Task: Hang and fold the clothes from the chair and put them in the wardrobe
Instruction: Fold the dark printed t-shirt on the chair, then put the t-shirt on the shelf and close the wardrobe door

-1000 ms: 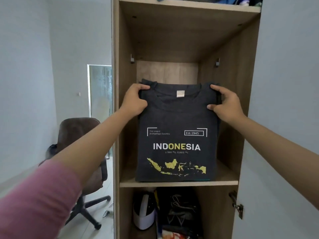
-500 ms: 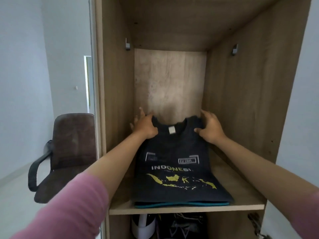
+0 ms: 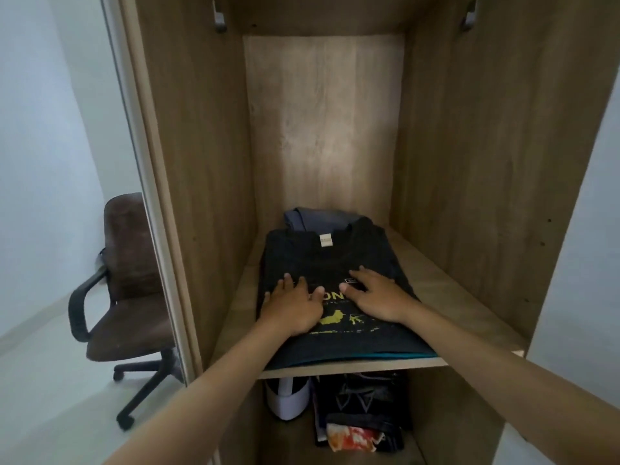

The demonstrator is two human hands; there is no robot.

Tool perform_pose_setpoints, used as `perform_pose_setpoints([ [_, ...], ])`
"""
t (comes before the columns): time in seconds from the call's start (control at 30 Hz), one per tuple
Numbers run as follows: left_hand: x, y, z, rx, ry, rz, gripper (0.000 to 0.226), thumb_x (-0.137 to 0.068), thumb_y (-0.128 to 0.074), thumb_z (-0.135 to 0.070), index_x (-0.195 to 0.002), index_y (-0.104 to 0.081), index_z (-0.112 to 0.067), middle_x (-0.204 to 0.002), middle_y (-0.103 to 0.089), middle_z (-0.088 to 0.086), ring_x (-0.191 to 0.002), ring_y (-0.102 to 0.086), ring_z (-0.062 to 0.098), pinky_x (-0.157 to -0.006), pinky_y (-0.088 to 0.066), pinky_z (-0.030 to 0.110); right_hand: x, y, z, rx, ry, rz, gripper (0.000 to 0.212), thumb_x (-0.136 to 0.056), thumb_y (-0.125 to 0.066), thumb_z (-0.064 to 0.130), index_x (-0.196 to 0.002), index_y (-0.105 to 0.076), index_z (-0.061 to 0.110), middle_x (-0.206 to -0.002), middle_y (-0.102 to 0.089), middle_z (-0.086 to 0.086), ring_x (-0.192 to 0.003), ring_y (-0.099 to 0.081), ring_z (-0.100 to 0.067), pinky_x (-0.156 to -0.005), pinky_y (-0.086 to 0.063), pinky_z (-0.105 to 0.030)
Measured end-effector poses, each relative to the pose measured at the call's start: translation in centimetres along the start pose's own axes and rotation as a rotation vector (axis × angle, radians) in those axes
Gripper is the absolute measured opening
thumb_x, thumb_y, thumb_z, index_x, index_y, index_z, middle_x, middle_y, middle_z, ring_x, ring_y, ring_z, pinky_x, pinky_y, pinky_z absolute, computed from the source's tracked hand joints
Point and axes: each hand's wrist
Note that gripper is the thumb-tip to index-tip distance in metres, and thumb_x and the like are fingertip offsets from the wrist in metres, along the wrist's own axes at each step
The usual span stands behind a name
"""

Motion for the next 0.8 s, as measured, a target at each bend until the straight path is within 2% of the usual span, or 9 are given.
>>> perform_pose_setpoints([
  [0.17,0.7,0.3,0.1,-0.045,-0.029,0.009,0.066,-0.097,-0.018,-0.055,-0.152,-0.009,-0.019,-0.16,0.003,0.009,-0.147,-0.001,0.027,-0.117,-0.005,0.045,0.5,0.3,0.0,0.11,0.004,0.038,0.066,-0.096,-0.028,0.06,-0.151,-0.021,0.024,-0.161,-0.009,-0.003,-0.148,-0.008,-0.021,-0.118,-0.007,-0.048],
  [0.3,2.9,0.1,0.5,-0.068,-0.055,-0.032,0.066,-0.097,-0.018,-0.055,-0.151,-0.012,-0.018,-0.16,-0.002,0.012,-0.147,-0.006,0.028,-0.117,-0.008,0.045,3.0,0.4,0.2,0.053,-0.021,0.051,0.063,-0.096,-0.029,0.058,-0.151,-0.021,0.027,-0.161,-0.008,0.0,-0.148,-0.004,-0.021,-0.117,-0.003,-0.048],
  [0.43,6.4,-0.8,0.9,-0.121,-0.1,-0.115,0.065,-0.097,-0.018,-0.055,-0.151,-0.011,-0.021,-0.159,-0.005,0.012,-0.146,-0.009,0.027,-0.117,-0.01,0.043,6.6,-0.1,-0.1,0.008,0.051,-0.068,0.057,-0.097,-0.032,0.054,-0.148,-0.028,0.03,-0.159,-0.017,0.005,-0.147,-0.012,-0.016,-0.119,-0.008,-0.046],
  [0.53,7.4,0.0,1.4,-0.072,-0.104,-0.066,0.065,-0.096,-0.019,-0.058,-0.152,-0.011,-0.025,-0.16,-0.004,0.007,-0.147,-0.009,0.025,-0.118,-0.012,0.039,8.0,0.3,-1.2,-0.004,0.117,-0.06,0.054,-0.098,-0.031,0.054,-0.147,-0.03,0.032,-0.158,-0.021,0.007,-0.146,-0.016,-0.014,-0.119,-0.014,-0.042],
  [0.63,8.4,0.5,1.5,-0.051,-0.099,-0.082,0.062,-0.098,-0.022,-0.054,-0.151,-0.017,-0.022,-0.159,-0.011,0.008,-0.146,-0.014,0.025,-0.115,-0.018,0.035,9.4,1.0,-2.7,-0.055,0.112,-0.067,0.054,-0.098,-0.032,0.052,-0.147,-0.032,0.031,-0.157,-0.024,0.004,-0.145,-0.019,-0.014,-0.117,-0.017,-0.034],
  [0.73,11.2,-0.7,1.7,-0.011,-0.094,-0.202,0.06,-0.098,-0.029,-0.049,-0.148,-0.025,-0.015,-0.155,-0.024,0.015,-0.144,-0.021,0.028,-0.113,-0.027,0.04,12.9,1.0,-4.3,-0.092,0.057,-0.131,0.056,-0.098,-0.035,0.049,-0.148,-0.032,0.023,-0.156,-0.026,0.0,-0.143,-0.026,-0.016,-0.114,-0.023,-0.03],
  [0.8,14.3,-2.2,1.3,-0.021,-0.084,-0.275,0.06,-0.097,-0.034,-0.047,-0.148,-0.026,-0.015,-0.155,-0.022,0.016,-0.144,-0.017,0.032,-0.115,-0.022,0.046,16.3,0.6,-5.1,-0.071,0.049,-0.177,0.059,-0.097,-0.038,0.049,-0.148,-0.029,0.02,-0.155,-0.03,-0.002,-0.14,-0.031,-0.019,-0.114,-0.028,-0.034],
])
Point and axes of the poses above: each hand's wrist, its own x-axis away from the middle knuckle, its own y-axis out of the back of the hand, z = x × y
